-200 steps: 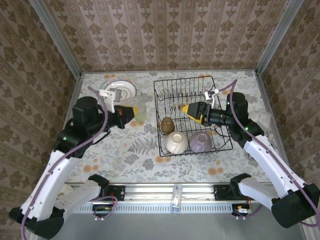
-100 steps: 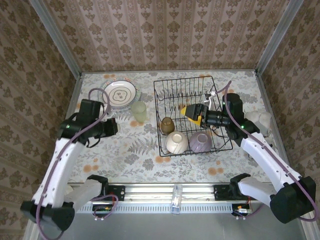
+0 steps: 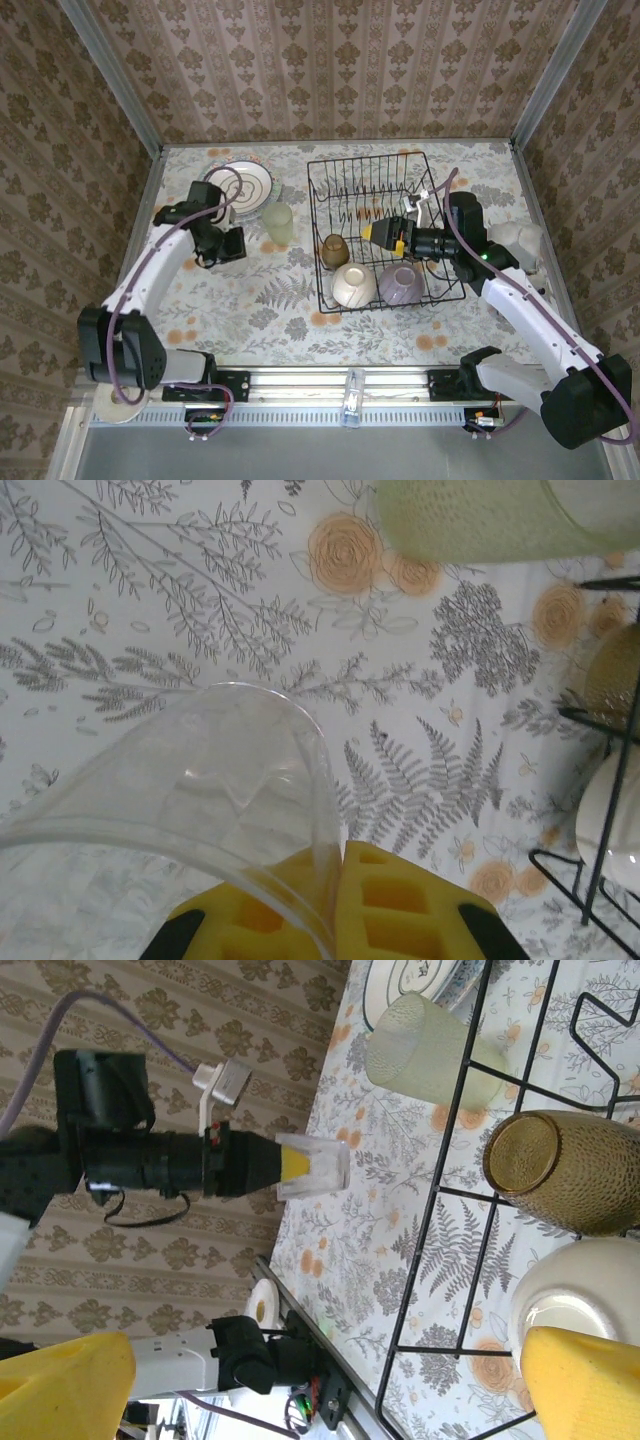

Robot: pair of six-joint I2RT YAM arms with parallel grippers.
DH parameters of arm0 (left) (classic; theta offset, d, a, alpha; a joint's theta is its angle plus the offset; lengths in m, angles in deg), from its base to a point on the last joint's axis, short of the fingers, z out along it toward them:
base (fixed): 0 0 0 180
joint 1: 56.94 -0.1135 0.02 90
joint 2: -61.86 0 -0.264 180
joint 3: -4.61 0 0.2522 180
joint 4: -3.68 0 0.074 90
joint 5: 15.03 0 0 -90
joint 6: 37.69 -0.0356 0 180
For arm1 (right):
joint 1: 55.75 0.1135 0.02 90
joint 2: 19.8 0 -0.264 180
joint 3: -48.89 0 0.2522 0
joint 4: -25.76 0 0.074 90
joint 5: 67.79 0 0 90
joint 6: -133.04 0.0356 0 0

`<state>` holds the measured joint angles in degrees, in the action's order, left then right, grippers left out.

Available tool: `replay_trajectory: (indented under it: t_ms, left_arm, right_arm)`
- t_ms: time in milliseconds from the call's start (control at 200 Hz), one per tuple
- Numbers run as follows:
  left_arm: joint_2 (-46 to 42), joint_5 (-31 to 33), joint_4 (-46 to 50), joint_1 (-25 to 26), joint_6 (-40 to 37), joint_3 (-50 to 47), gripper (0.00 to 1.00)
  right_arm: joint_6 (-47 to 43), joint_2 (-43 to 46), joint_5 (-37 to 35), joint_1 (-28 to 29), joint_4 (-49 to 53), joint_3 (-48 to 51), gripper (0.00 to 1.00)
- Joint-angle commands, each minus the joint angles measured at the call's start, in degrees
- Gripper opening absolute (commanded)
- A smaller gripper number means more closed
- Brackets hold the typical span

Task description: Unload the mixed dishes from the dish rack

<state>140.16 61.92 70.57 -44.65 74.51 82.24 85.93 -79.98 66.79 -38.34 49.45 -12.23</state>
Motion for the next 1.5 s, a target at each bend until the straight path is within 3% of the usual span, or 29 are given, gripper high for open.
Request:
replay_trajectory:
  t_ms: [0, 710, 1495]
  left_arm:
    - [2.51, 1.97, -2.37, 0.02, -1.31, 3.42, 0.00]
    - [18.23, 4.59, -8.48, 0.38, 2.27, 10.93, 0.00]
    - [29.70, 4.62, -10.59, 1.22, 5.14, 19.05, 0.00]
  right_arm:
    - [-3.22, -0.52, -1.07, 0.12, 2.23, -0.72, 1.00]
    - [-6.06, 1.02, -1.42, -0.18, 6.19, -0.22, 1.00]
    - [-3.88, 10.01, -2.62, -0.18, 10.96, 2.87, 1.00]
